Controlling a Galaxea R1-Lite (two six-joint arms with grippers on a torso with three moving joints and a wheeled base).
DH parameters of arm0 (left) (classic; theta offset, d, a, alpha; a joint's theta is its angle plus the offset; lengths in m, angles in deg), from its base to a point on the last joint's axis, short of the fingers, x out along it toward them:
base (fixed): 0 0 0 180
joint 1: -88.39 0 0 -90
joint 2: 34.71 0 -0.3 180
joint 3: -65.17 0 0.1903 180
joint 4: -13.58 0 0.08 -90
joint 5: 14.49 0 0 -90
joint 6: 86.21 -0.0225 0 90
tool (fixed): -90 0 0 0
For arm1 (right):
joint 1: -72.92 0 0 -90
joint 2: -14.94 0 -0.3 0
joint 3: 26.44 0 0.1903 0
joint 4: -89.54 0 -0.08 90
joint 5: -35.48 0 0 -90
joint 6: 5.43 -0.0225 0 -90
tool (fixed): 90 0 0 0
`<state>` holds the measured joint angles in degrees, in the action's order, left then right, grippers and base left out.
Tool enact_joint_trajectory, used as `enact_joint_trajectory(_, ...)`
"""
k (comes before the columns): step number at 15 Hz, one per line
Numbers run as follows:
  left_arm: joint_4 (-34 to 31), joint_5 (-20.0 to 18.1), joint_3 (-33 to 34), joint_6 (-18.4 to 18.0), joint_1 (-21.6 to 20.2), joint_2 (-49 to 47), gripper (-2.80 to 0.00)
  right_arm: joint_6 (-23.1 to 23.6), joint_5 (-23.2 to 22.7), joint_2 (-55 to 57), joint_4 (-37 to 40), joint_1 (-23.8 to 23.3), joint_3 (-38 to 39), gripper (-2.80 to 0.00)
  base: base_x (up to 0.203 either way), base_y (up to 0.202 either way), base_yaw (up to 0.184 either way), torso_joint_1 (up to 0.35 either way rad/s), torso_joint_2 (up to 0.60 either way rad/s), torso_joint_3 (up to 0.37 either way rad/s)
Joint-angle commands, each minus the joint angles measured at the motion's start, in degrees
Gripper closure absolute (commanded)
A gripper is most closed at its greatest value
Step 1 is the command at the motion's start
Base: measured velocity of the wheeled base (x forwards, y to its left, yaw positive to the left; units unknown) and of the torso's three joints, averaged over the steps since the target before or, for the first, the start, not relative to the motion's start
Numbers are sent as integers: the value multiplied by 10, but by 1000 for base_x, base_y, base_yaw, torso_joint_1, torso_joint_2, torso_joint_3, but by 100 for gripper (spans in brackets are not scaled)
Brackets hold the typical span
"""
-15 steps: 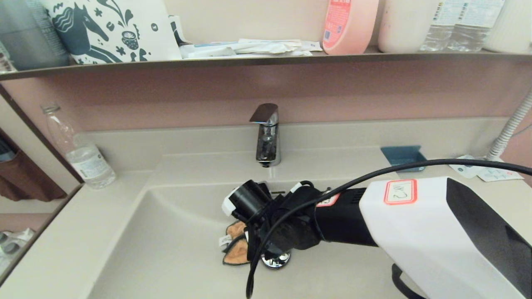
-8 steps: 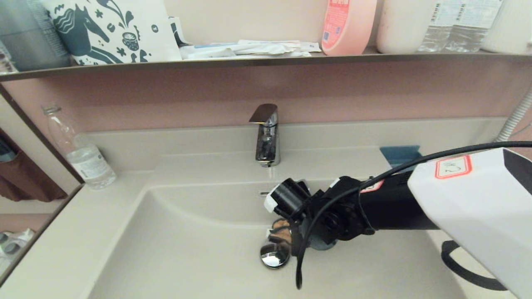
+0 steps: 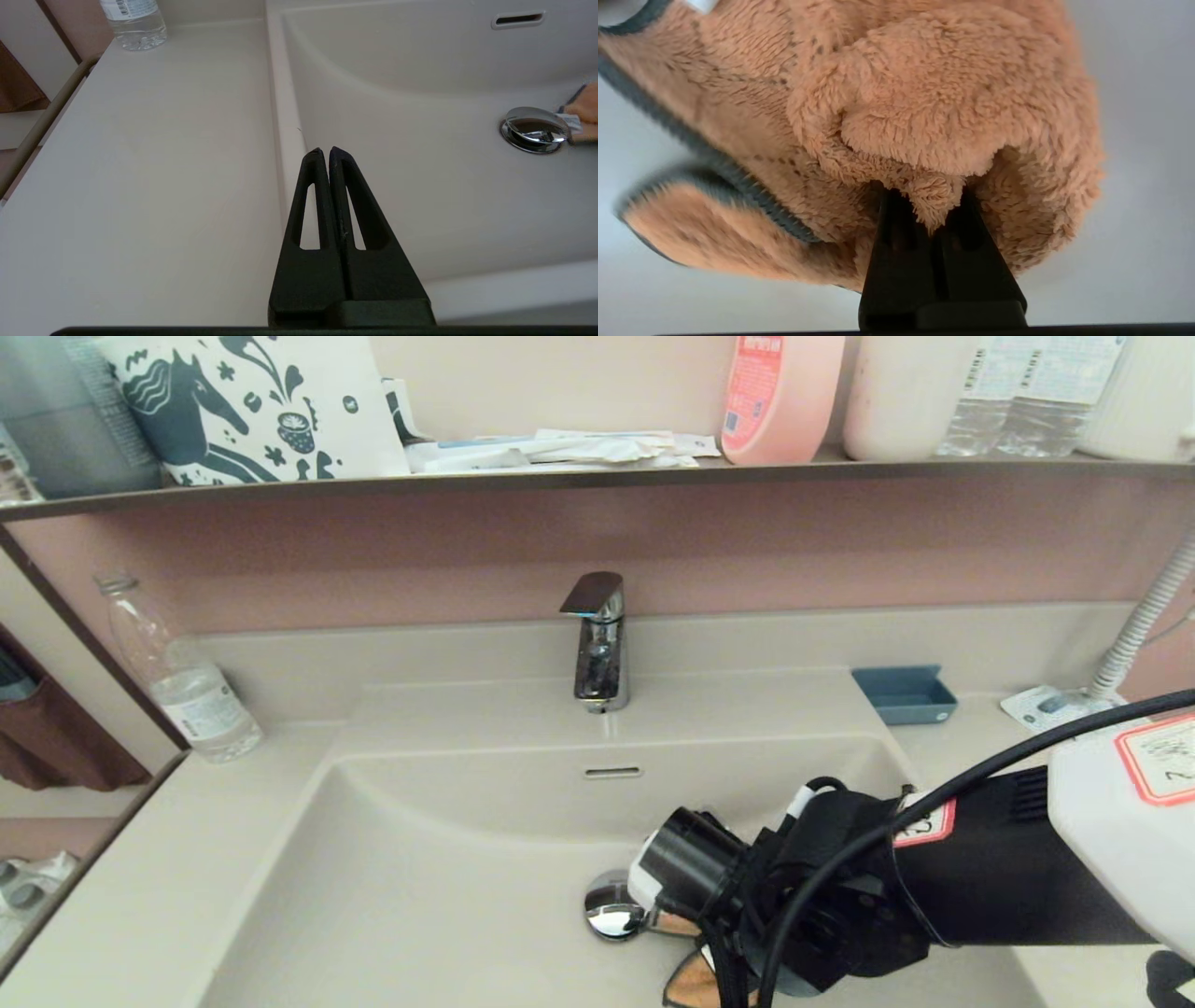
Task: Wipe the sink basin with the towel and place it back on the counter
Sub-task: Wipe the sink
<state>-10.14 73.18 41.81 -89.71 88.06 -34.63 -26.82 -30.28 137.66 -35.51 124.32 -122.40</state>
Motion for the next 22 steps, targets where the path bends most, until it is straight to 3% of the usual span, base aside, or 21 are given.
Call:
enact_joint_trajectory(1,0,0,0,0,0,-1,0,-8,-16,25,-5,21,-2,0,0,0,0,0,0,0)
enact_joint_trajectory(5,0,0,0,0,0,-1,0,-12,-61,69,-62,62,-39,0,0,0,0,0,0,0)
enact_joint_trajectory(11,0,0,0,0,0,-1,0,-12,-86,120,-89,105,-142,0,0,0,0,0,0,0)
enact_joint_trajectory(16,0,0,0,0,0,-1,0,-10,-91,109,-178,113,-148,0,0,0,0,0,0,0)
enact_joint_trajectory(22,0,0,0,0,0,-1,0,-10,-82,-2,-146,110,-120,0,0,0,0,0,0,0)
